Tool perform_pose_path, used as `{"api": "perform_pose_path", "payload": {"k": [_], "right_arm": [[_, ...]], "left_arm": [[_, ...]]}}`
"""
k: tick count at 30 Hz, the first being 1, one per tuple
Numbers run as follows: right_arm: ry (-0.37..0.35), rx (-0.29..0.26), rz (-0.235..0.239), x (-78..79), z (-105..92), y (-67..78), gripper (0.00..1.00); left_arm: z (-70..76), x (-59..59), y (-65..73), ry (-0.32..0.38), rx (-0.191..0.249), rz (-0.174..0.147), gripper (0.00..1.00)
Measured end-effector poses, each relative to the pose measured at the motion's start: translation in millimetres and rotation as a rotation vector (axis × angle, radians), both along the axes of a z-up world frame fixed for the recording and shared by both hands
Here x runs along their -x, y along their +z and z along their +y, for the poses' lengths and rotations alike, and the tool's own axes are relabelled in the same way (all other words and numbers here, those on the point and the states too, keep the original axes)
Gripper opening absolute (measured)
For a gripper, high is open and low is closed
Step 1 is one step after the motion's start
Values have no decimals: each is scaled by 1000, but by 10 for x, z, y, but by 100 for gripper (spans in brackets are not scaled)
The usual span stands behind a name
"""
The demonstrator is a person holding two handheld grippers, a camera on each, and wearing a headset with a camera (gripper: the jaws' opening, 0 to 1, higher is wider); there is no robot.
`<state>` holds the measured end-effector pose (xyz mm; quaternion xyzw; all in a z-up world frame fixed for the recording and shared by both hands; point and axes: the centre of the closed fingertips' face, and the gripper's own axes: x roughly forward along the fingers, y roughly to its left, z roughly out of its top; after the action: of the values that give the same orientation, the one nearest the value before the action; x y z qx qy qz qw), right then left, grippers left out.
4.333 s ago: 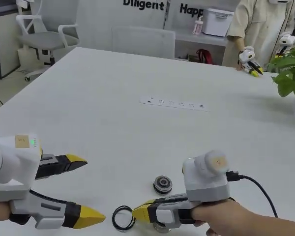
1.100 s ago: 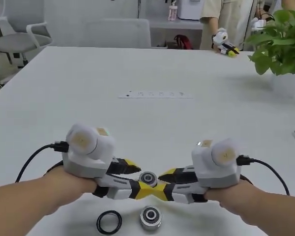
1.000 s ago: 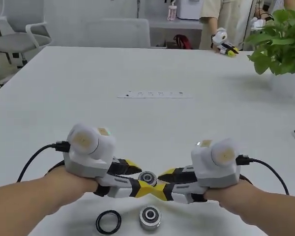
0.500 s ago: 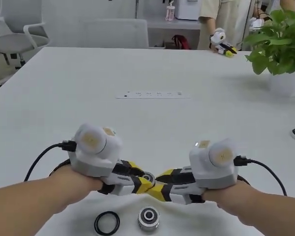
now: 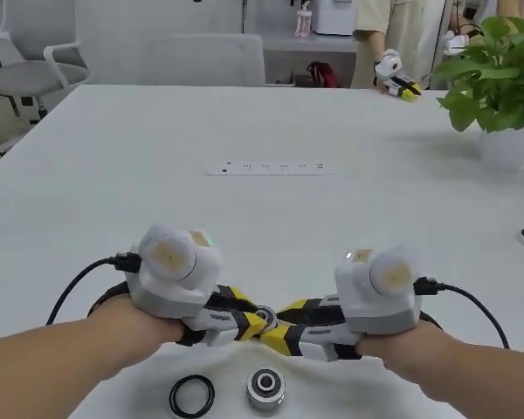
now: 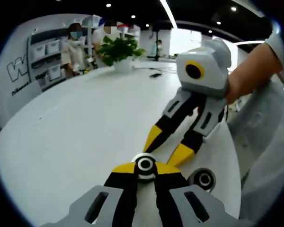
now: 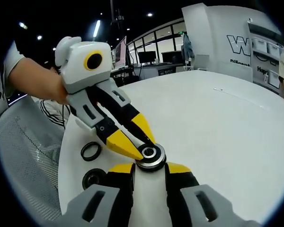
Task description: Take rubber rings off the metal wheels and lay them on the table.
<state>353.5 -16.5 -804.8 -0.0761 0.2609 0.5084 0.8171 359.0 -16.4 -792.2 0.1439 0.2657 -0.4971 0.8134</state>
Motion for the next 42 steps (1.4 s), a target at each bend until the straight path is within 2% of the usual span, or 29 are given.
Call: {"api": "perform_pose_path", "payload": {"k": [6,11,16,30,32,35,38,41,42], "right_arm": [[-4,-3,-4,-7,12,4,23],[-6,2,-16,-25,27,-4,24],[-8,-6,-9,-24,18,-8,23],[-15,3,26,-8,-71,-60,12],[-29,-11,55,11,-97,-47,8],[-51,-17,59,-28,-111,-37,0],[-73,-29,86,-38,-111,-42,0],[-138,-94,160,-59,-129,-47,0],[-149,-103,170,-67,-137,-48,0]], "left_arm": [[8,1,2,-10,-16,-16,14],[4,-4,0,5,-10,-13,14],[4,-11,-6,13,-8,-15,14],[-3,-9,-12,34,5,-1,13],[-2,-14,-14,44,9,3,13],[-4,-12,-15,46,7,4,13],[-3,-16,-18,48,2,2,13],[1,-12,-19,48,-5,0,13],[1,-10,-19,46,-8,0,12]]}}
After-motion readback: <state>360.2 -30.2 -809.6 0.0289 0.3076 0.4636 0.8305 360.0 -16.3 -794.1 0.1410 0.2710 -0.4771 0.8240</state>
